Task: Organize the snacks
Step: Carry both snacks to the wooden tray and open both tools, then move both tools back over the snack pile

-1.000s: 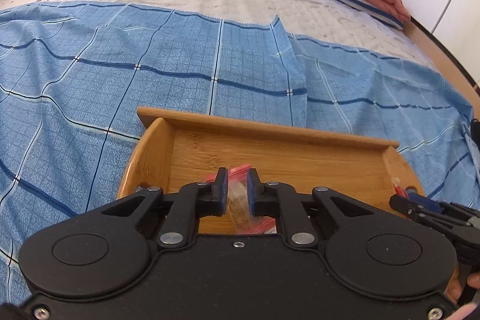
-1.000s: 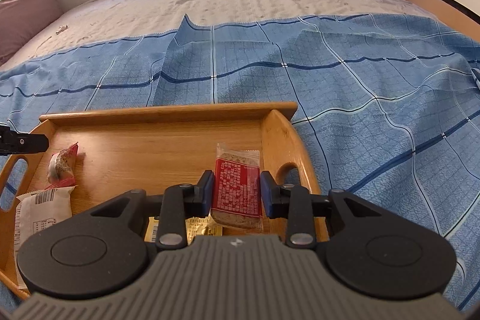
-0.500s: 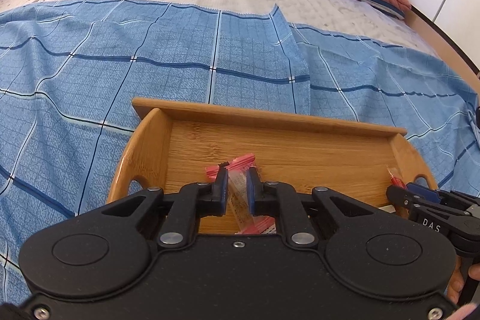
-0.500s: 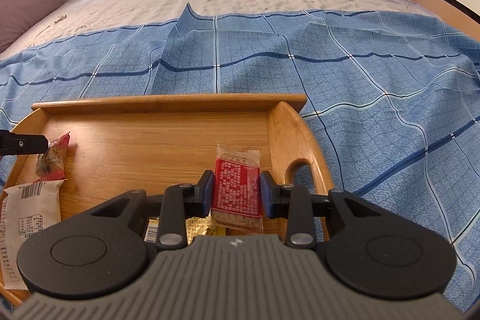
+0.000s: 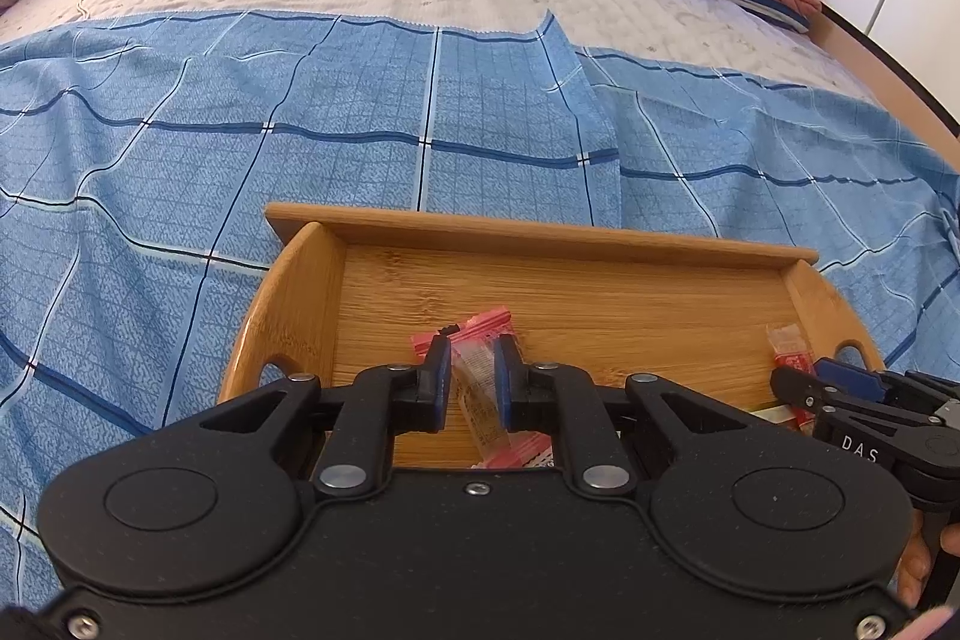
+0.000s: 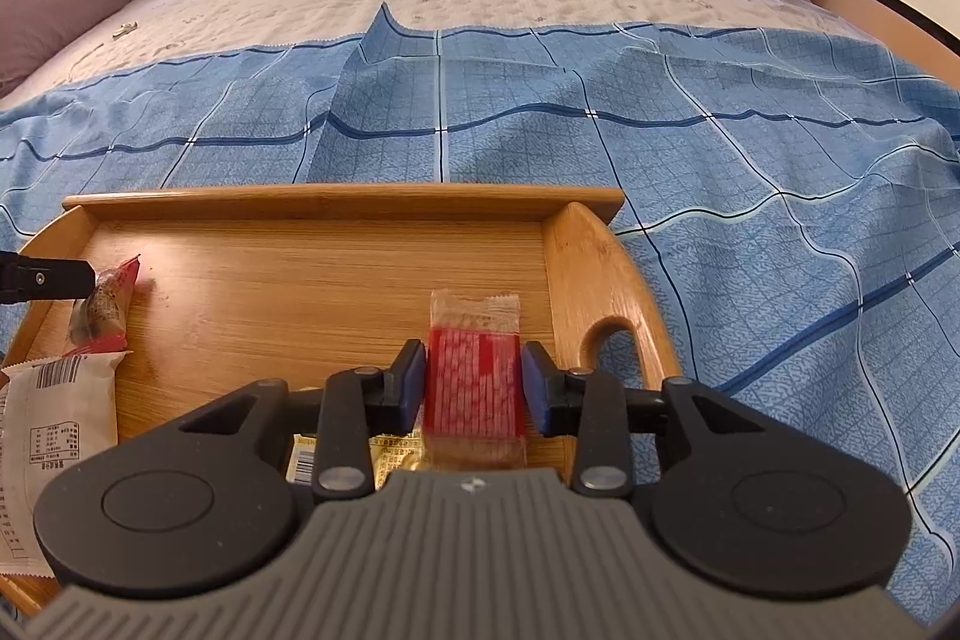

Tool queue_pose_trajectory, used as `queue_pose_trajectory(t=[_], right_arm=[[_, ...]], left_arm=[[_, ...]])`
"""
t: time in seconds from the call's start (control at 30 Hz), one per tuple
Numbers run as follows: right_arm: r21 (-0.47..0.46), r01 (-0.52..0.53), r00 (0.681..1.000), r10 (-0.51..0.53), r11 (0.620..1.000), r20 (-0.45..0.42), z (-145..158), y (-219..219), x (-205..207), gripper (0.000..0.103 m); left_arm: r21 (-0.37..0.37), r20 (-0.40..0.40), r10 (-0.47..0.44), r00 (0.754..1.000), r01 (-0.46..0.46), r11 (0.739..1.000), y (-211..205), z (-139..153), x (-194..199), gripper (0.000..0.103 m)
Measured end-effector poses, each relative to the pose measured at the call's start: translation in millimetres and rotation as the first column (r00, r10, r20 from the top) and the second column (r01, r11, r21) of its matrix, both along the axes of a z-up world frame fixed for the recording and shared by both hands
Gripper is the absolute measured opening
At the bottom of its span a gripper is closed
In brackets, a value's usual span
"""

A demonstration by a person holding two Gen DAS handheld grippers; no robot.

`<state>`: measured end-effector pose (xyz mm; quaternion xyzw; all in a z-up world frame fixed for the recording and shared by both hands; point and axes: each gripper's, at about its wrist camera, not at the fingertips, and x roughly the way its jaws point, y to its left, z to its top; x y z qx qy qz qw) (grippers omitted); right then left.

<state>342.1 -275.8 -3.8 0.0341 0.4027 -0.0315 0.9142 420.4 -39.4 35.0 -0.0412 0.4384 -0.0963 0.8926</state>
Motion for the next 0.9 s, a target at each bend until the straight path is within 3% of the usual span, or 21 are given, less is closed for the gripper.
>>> queue_pose_trajectory(t=[0.1, 0.17, 0.23, 0.3, 0.43, 0.57, 0.9], right_arm=[[0.011, -0.003, 1.0, 0.003, 1.0, 0.01, 0.3, 0.3, -3.3, 0.067], [0.018, -0.006, 1.0, 0.005, 1.0, 0.022, 3.0, 0.7, -7.5, 0.07], [0.022, -0.008, 0.999, 0.007, 1.0, 0.034, 7.5, 1.3, -13.2, 0.073], [0.021, -0.018, 0.999, 0.017, 1.0, 0.049, 13.5, 2.7, -20.7, 0.075], [0.019, -0.033, 0.996, 0.032, 0.999, 0.079, 26.0, 6.0, -40.2, 0.081], [0.037, -0.044, 0.993, 0.039, 0.998, 0.111, 40.1, 8.1, -64.4, 0.087], [0.008, -0.082, 0.982, 0.079, 0.997, 0.174, 65.3, 24.0, -141.4, 0.092]], left_arm=[[0.0, 0.005, 0.001, 1.0, -0.001, 1.0, 0.1, 1.5, -2.5, 0.023], [0.009, 0.013, 0.002, 1.0, -0.002, 1.0, 0.4, 3.4, -6.8, 0.039], [0.023, 0.03, -0.005, 1.0, 0.004, 1.0, -0.5, 7.2, -13.8, 0.043], [0.034, 0.046, -0.016, 0.999, 0.015, 0.999, -1.0, 12.1, -21.9, 0.055], [0.041, 0.079, -0.033, 0.996, 0.03, 0.999, -1.0, 23.4, -44.4, 0.065], [0.068, 0.125, -0.048, 0.991, 0.04, 0.997, -1.7, 36.8, -74.2, 0.081], [0.077, 0.229, -0.093, 0.969, 0.077, 0.994, 3.2, 70.4, -172.5, 0.089]])
